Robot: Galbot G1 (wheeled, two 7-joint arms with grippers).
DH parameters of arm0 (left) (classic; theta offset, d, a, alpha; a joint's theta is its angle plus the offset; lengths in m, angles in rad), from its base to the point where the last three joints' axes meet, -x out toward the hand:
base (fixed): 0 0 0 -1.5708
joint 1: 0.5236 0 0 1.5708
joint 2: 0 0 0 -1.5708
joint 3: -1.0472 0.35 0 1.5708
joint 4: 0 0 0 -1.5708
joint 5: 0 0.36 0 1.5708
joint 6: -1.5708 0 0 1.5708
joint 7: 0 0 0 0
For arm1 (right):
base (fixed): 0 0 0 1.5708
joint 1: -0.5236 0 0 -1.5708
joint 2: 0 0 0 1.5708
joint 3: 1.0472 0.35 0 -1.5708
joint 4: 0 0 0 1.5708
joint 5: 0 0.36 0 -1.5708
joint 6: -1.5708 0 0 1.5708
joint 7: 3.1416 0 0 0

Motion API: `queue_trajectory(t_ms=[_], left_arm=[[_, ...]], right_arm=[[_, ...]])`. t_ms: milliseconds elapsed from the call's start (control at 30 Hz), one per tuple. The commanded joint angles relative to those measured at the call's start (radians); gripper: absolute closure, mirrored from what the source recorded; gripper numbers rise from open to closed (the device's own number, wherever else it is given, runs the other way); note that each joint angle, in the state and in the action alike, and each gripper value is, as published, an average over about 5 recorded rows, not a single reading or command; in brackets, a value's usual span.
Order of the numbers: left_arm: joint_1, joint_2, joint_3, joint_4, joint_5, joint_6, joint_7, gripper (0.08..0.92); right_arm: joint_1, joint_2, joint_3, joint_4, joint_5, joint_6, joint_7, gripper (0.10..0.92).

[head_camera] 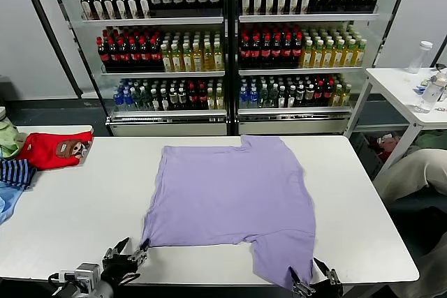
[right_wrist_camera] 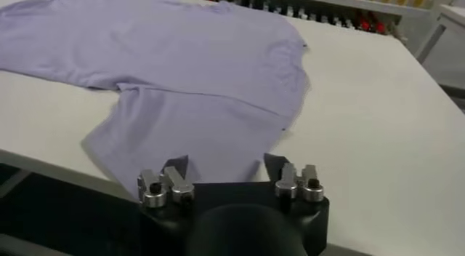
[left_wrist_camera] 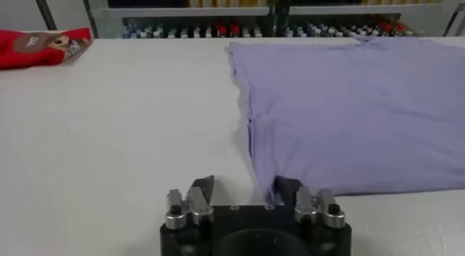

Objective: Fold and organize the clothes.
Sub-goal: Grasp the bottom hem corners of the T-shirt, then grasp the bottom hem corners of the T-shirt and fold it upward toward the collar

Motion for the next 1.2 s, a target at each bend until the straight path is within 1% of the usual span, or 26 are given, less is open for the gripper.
queue_trajectory(t_ms=[33, 133, 200, 367, 433, 500, 633, 767, 867, 967, 1067, 1200], left_arm=[[0.006, -0.011, 0.010, 0.013, 0.017, -0.010, 0.022, 0.536], [0.003, -0.015, 0.015, 0.013, 0.026, -0.013, 0.026, 0.623], [0.001, -0.018, 0.018, 0.014, 0.035, -0.019, 0.029, 0.666], [0.003, -0.018, 0.012, 0.002, 0.043, -0.041, 0.037, 0.822], [0.011, -0.015, 0.007, -0.013, 0.042, -0.045, 0.037, 0.877], [0.029, -0.009, 0.003, -0.039, 0.041, -0.046, 0.034, 0.909], [0.129, 0.010, -0.007, -0.143, 0.040, -0.044, 0.008, 0.917], [0.275, 0.042, -0.044, -0.268, 0.040, -0.038, -0.046, 0.917], [0.342, 0.065, -0.080, -0.330, 0.041, -0.027, -0.082, 0.917], [0.366, 0.079, -0.114, -0.348, 0.041, -0.019, -0.101, 0.917], [0.365, 0.081, -0.140, -0.330, 0.043, -0.031, -0.106, 0.917], [0.307, 0.076, -0.153, -0.267, 0.046, -0.065, -0.094, 0.917]], right_arm=[[0.007, 0.000, -0.017, -0.008, 0.058, -0.021, 0.019, 0.584], [0.017, 0.001, -0.017, -0.011, 0.063, -0.014, 0.017, 0.671], [0.023, 0.001, -0.013, -0.011, 0.064, -0.011, 0.012, 0.731], [0.023, -0.011, 0.034, 0.002, 0.090, -0.010, -0.009, 0.871], [0.017, -0.018, 0.063, 0.016, 0.110, -0.013, -0.020, 0.901], [-0.001, -0.027, 0.100, 0.041, 0.128, -0.019, -0.031, 0.913], [-0.102, -0.048, 0.217, 0.132, 0.170, -0.038, -0.053, 0.913], [-0.246, -0.067, 0.350, 0.225, 0.203, -0.044, -0.073, 0.913], [-0.298, -0.065, 0.389, 0.270, 0.209, -0.046, -0.079, 0.913], [-0.283, -0.054, 0.366, 0.286, 0.205, -0.048, -0.082, 0.913], [-0.252, -0.046, 0.326, 0.277, 0.199, -0.046, -0.082, 0.913], [-0.152, -0.044, 0.278, 0.258, 0.190, -0.043, -0.077, 0.913]])
